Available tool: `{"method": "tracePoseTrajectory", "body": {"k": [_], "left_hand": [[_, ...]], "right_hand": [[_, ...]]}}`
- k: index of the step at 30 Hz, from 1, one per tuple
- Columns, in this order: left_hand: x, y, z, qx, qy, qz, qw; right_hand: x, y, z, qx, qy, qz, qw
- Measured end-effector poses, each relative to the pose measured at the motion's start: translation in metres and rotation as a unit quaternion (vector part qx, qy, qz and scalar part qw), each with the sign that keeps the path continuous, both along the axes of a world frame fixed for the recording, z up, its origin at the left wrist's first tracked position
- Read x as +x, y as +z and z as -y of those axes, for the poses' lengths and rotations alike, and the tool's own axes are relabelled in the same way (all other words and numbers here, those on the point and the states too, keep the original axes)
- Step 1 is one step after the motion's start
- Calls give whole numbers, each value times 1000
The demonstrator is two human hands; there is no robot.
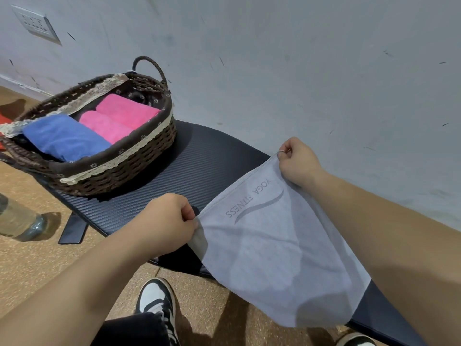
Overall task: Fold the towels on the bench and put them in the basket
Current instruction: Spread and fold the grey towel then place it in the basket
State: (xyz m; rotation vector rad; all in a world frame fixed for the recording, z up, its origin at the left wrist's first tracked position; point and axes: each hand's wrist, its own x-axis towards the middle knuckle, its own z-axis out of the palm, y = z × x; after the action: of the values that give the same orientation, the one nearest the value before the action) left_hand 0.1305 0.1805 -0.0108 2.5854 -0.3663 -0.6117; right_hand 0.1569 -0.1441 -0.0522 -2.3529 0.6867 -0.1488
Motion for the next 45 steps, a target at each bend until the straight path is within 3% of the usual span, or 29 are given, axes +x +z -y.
{"method": "tracePoseTrajectory", "body": {"k": [7,12,19,24,29,32,40,43,45], "left_hand": [[6,-3,-1,-15,35,-24,999],[8,-1,-2,-13,32,-52,998],[0,6,9,55,10,50,997],[-2,5,12,38,3,26,999],[-3,8,20,52,-6,-29,998],[-1,14,24,19,26,-15,999],[24,4,62,-142,91,64,984],[20,6,82,-134,65,105,983],[8,9,92,-101,6,139,985]], "right_hand": [[8,4,-2,-31,12,-29,999],[5,0,-10,-107,18,-47,993],[-17,-4,0,-128,-56,-10,990],[-44,5,16,-148,-28,-68,986],[-63,18,17,-136,2,-33,990],[-77,27,18,-102,-2,-51,993],[-123,36,54,-86,-86,-214,969],[-150,34,55,-162,-95,-242,952],[-162,32,51,-262,-34,-190,945]]}}
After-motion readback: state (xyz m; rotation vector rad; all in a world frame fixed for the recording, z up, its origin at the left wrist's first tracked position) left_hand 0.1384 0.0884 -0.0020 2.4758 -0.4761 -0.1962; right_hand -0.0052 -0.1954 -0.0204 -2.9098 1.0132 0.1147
